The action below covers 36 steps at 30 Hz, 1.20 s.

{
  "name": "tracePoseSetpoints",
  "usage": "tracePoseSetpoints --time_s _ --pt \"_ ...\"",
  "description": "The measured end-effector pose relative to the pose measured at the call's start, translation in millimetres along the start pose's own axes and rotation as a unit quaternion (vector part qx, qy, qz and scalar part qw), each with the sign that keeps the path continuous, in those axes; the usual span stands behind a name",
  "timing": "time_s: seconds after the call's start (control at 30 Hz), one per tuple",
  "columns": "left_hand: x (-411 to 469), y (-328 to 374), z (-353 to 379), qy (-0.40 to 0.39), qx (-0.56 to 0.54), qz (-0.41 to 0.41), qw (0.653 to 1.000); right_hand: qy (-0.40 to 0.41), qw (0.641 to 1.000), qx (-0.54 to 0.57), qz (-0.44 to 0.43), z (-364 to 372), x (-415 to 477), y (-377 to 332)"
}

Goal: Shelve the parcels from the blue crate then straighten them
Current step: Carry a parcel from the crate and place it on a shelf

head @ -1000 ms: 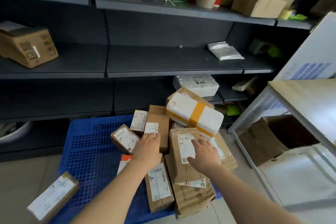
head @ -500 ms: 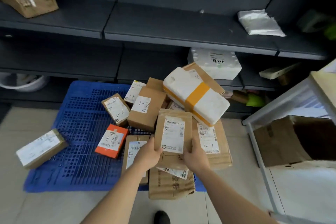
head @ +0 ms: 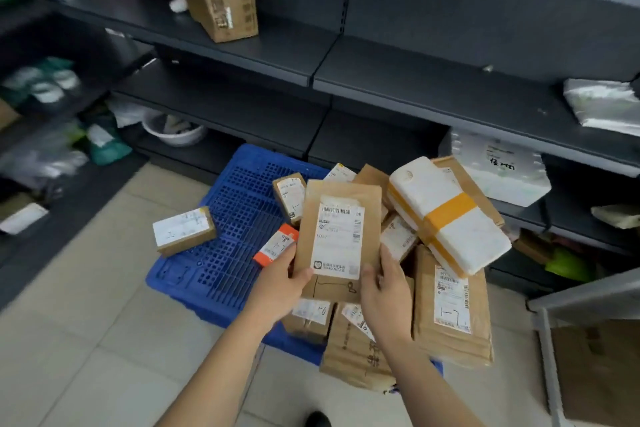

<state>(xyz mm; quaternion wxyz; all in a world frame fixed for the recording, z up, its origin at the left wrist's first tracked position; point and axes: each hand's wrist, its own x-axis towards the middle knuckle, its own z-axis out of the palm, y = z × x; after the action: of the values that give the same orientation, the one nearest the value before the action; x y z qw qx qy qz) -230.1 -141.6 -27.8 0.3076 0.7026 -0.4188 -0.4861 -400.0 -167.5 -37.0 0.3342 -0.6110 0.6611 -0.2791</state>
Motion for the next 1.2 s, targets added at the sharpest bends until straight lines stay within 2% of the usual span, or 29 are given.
tracePoseSetpoints --time_s 0.23,0.5,0.83,1.2 --pt "-56 -23 -106 0.151 -0.04 0.003 0.988 -0.064 0.989 0.046 -0.125 60 -27 -99" --pt "-140 -74 -244 0.298 -0.081 0.003 0.951 -0.181 0.954 0.126 -0.204 162 -98 -216" --pt "-210 -149 -386 0.425 -0.098 -0.035 0.899 -0.296 0.9 0.136 -0.289 303 -171 -332" --pt "-185 -233 -525 0.516 -0.168 -0.088 0.835 -0.402 0.847 0.098 -0.335 475 -171 -436"
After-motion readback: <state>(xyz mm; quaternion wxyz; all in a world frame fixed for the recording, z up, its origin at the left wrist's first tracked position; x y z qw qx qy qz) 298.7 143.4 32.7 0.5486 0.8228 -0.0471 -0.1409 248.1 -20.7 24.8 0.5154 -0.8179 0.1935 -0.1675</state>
